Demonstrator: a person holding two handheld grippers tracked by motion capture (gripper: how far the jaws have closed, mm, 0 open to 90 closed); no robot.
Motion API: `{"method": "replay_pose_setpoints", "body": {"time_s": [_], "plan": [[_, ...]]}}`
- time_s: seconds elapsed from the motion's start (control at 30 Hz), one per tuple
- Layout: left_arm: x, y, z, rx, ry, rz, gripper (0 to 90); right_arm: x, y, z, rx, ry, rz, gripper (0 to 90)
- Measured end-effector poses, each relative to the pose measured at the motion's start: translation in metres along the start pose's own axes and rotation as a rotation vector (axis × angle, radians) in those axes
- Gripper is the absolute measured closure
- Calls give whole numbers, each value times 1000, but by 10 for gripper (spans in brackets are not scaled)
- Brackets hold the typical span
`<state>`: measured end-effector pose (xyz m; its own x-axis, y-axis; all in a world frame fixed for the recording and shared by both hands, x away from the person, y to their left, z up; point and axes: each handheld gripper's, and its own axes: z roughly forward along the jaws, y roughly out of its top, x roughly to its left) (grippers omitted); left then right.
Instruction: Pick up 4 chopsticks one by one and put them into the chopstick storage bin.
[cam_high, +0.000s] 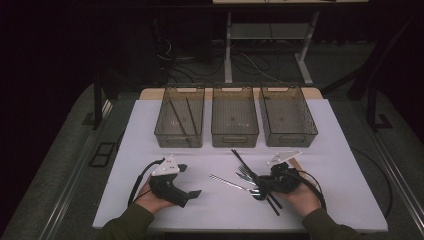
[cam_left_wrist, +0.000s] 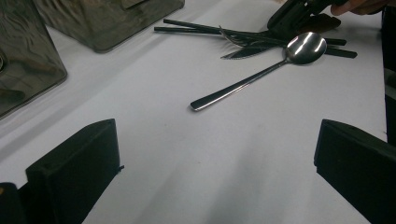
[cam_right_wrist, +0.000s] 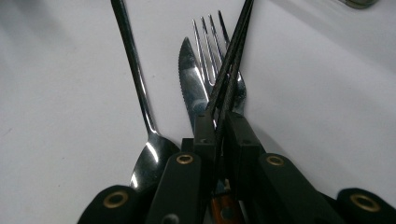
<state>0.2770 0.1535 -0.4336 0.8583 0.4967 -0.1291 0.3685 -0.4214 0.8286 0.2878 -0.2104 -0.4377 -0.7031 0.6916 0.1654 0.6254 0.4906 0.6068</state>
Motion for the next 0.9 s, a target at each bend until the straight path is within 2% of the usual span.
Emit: {"method": "replay_pose_setpoints", "body": {"time_s": [0.5, 0.9], "plan": [[0, 0, 1, 3, -2, 2, 0, 3, 2, 3, -2, -24, 6, 800], [0, 0, 1, 2, -2, 2, 0, 0, 10, 8, -37, -40, 25, 776]]}}
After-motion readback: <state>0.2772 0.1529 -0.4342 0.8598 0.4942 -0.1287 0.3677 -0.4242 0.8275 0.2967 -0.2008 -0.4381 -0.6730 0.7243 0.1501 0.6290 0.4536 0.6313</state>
